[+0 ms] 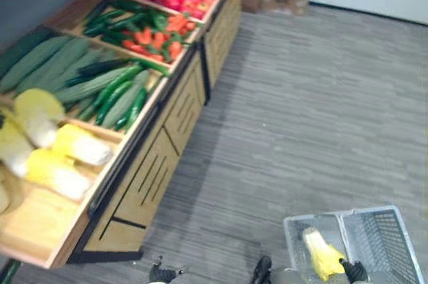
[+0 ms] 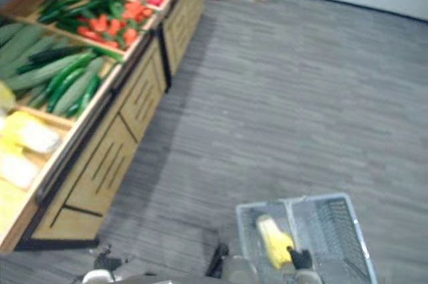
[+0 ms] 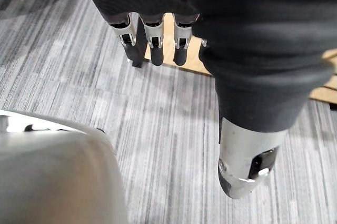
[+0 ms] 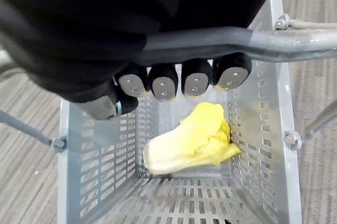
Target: Pick vegetable in the basket
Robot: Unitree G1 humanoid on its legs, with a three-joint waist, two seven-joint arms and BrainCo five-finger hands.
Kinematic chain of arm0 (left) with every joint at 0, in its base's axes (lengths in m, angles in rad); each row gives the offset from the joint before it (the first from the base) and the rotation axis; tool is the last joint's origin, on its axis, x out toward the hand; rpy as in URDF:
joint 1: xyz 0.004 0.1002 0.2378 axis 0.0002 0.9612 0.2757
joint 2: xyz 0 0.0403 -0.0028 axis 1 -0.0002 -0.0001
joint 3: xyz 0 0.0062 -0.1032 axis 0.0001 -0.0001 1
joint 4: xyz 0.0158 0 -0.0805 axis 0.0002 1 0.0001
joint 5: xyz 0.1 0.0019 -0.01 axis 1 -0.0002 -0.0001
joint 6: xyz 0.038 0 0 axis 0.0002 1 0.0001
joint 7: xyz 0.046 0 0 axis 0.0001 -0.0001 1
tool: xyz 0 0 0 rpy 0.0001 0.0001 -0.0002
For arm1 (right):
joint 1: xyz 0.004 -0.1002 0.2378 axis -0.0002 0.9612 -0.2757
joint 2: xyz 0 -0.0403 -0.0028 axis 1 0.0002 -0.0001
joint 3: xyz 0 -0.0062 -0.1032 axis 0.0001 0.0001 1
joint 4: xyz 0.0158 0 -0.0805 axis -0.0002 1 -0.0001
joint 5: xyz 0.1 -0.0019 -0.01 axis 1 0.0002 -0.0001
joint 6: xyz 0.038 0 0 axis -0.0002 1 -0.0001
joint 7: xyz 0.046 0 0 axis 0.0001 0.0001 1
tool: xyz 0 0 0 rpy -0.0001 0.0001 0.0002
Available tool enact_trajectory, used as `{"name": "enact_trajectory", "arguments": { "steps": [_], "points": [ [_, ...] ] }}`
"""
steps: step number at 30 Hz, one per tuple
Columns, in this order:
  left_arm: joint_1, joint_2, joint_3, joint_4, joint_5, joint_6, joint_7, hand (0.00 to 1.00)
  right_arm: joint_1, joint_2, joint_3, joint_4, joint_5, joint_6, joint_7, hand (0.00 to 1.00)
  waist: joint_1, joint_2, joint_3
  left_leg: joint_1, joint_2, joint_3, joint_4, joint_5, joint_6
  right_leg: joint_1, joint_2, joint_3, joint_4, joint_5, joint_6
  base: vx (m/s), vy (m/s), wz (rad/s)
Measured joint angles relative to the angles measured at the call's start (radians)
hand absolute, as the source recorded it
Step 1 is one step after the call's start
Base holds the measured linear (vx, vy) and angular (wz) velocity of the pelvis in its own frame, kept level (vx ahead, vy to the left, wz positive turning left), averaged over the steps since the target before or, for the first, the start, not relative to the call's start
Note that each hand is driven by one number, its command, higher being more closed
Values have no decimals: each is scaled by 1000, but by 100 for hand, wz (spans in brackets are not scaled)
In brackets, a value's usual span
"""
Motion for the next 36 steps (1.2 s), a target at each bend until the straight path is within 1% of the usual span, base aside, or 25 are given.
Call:
{"name": "enact_trajectory", "arguments": {
  "steps": [1, 3, 4, 5, 6, 7, 8, 9, 10, 13, 15, 16, 17, 18, 20, 23, 25, 27, 29, 30, 31, 32, 33, 35, 36],
  "points": [
    [-7, -4, 4, 6, 0, 0, 5, 0, 13, 13, 0, 0, -1, 2, 1, 100, -11, -8, 4, 3, 6, -4, -3, 16, -3, 8, 18, 6, -4, 1, -8, -65, -154, -13],
    [-15, -21, 22, 6, -1, 0, 12, 0, 38, 30, 1, -1, -1, 2, 1, 100, -23, 2, 0, 12, 57, -14, 54, 26, -10, 27, 48, 6, -16, 3, -16, -32, -146, -8],
    [-22, -26, 34, 6, -4, 1, 20, 0, 48, 38, 6, 0, -1, 1, 1, 100, -22, -1, 4, 15, 105, -32, 127, 27, -11, 44, 68, 15, -24, 6, -33, -8, -125, -37],
    [-26, -30, 45, 5, -15, 2, 22, 0, 49, 36, 23, 0, -1, 2, 1, 100, -18, -3, 8, 14, 155, -76, 214, 32, -3, 63, 87, 41, -33, 8, -53, -1, -82, -49],
    [-27, -31, 49, 5, -30, 1, 23, 0, 48, 33, 33, 0, -1, 1, 1, 100, -17, -3, 13, 10, 171, -125, 259, 41, 8, 75, 92, 59, -34, 5, -56, -1, -87, -67],
    [-28, -36, 56, 1, -55, -2, 26, 0, 42, 28, 50, -1, -3, -2, 1, 100, -16, -8, 21, -39, 163, -299, 323, 27, 1, 94, 90, 97, -43, 3, -67, -12, 1, -83],
    [-29, -44, 50, -8, -79, -2, 31, 0, 30, 14, 50, 0, -9, -5, 1, 100, -16, -18, 30, -83, 82, -500, 326, -5, -19, 99, 74, 139, -42, 4, -63, -12, 13, -89],
    [-28, -52, 48, -12, -90, -3, 36, 0, 27, 11, 50, 0, -9, -8, 1, 100, -14, -12, 31, -97, 42, -580, 322, -23, -23, 101, 68, 162, -44, 7, -60, -2, 75, -99],
    [-27, -64, 35, -15, -112, -9, 47, 0, 23, 1, 47, 0, -8, -10, -1, 100, -5, 3, 33, -124, -41, -718, 296, -58, -32, 106, 60, 200, -47, 11, -52, 12, 77, -89],
    [-17, -78, 17, -35, -122, -27, 47, 0, 15, -11, 47, 1, -8, -10, -2, 100, 12, 22, 39, -167, -190, -949, 138, -83, -46, 107, 54, 272, -59, 19, -39, 26, 124, -80],
    [-14, -78, 17, -37, -119, -40, 46, 0, 17, -7, 47, 0, -7, -10, -2, 100, 14, 28, 42, -179, -229, -1046, 5, -64, -39, 106, 55, 298, -61, 28, -25, 66, 192, -49],
    [-14, -78, 17, -37, -117, -40, 46, 0, 18, -9, 47, 0, -8, -11, -2, 100, 15, 33, 40, -178, -230, -1063, -35, -44, -41, 105, 59, 311, -62, 30, -21, 99, 246, -58],
    [-13, -80, 19, -34, -114, -40, 46, 0, 25, -22, 49, 0, -8, -13, -2, 100, 18, 54, 39, -175, -222, -1084, -72, 28, -37, 105, 74, 328, -65, 33, -11, 116, 226, -46],
    [-14, -73, 21, -31, -110, -39, 47, 0, 25, -18, 50, 0, -8, -14, -4, 100, 18, 54, 31, -171, -232, -1070, -73, 22, -26, 111, 66, 340, -81, 43, 5, 138, 230, -36],
    [-12, -63, 24, -30, -105, -39, 48, 0, 40, 0, 60, -1, -9, -31, -8, 100, 20, 33, 25, -170, -259, -1049, -93, 9, -17, 124, 38, 349, -122, 65, 36, 155, 194, -7],
    [-12, -55, 31, -25, -105, -38, 48, 0, 46, 3, 60, 3, -10, -31, -11, 100, 28, 26, 22, -148, -298, -1027, -98, -3, 17, 138, 2, 364, -133, 73, 50, 188, 182, -10],
    [-13, -51, 30, -12, -105, -38, 48, 0, 45, 1, 62, 9, -11, -31, -11, 100, 31, 26, 21, -133, -316, -1024, -99, -19, 32, 151, -17, 363, -129, 62, 66, 190, 141, 3],
    [-16, -51, 30, -9, -105, -38, 48, 0, 44, -2, 53, 14, -11, -31, -11, 100, 35, 27, 20, -130, -334, -1028, -79, -51, 49, 144, -42, 349, -76, 16, 89, 179, 128, 19],
    [-15, -50, 24, 6, -106, -37, 46, 0, 45, -8, 3, 21, -8, -30, -13, 100, 35, 26, 18, -112, -360, -1045, -50, -109, 67, 65, -103, 344, 201, -78, 146, 153, 135, 21],
    [-14, -49, 19, 8, -106, -36, 46, 0, 42, -10, -4, 21, -8, -29, -14, 100, 38, 29, 17, -100, -361, -1043, -48, -116, 73, 18, -115, 353, 312, -79, 144, 174, 139, 8],
    [-1, -34, 7, 9, -107, -36, 41, 0, 40, -6, -4, 11, -8, -30, -15, 100, 37, 27, 15, -83, -368, -1045, -31, -133, 84, -79, -142, 373, 539, -52, 103, 250, 102, 7],
    [8, -21, -8, 16, -108, -33, 33, 0, 41, 7, -4, -1, -8, -30, -15, 100, 35, 11, 22, -47, -376, -1050, -18, -153, 95, -154, -168, 400, 716, 23, 55, 345, 70, 13],
    [18, -11, -8, 18, -117, -16, 20, 0, 42, 16, -4, -1, -7, -29, -9, 100, 29, 9, 28, -7, -372, -1052, -21, -166, 105, -209, -172, 422, 841, 48, 68, 333, 14, 9],
    [31, -11, -5, 19, -122, -12, 14, 0, 45, 45, -3, -4, -7, -32, 6, 100, 26, 6, 30, 31, -354, -1069, -35, -178, 101, -252, -153, 414, 893, 11, 56, 330, -53, 16],
    [29, -16, 2, 18, -122, -10, 6, 0, 42, 76, -4, -5, -6, -32, 10, 100, 24, 6, 33, 62, -338, -1078, -68, -179, 101, -280, -133, 389, 851, -27, 56, 322, -94, 22]
  ]
}}
